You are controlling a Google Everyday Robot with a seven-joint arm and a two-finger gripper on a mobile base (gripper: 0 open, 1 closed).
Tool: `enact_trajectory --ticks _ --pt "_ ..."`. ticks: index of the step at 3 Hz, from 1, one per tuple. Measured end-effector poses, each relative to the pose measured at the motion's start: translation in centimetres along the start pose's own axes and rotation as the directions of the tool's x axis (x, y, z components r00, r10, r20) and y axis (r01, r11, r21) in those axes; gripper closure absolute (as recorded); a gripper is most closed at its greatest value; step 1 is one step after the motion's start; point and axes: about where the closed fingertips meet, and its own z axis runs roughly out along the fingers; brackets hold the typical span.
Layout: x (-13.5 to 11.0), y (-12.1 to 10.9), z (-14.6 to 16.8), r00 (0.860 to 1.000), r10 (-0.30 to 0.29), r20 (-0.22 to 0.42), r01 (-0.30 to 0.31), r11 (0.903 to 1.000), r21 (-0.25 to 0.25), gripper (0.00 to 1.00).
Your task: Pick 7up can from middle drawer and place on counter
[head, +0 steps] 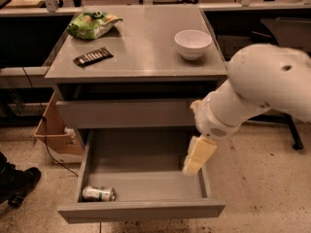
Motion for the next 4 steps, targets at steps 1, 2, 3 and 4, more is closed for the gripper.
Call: enact_trajectory --ticks 1,2,3,4 --pt "-2.1 -0.1 3.2 0.996 0.034 0.076 -0.033 0.9993 -0.014 0.0" --pt "-4.7 -0.3 8.8 0.985 0.092 0.142 -0.085 0.9947 -0.058 0.0" --pt "-7.0 0.1 14.8 0.971 0.127 0.202 -0.109 0.989 -0.1 0.0" --pt "-10.3 0.2 21.1 0.949 0.146 0.278 -0.116 0.9857 -0.122 0.0"
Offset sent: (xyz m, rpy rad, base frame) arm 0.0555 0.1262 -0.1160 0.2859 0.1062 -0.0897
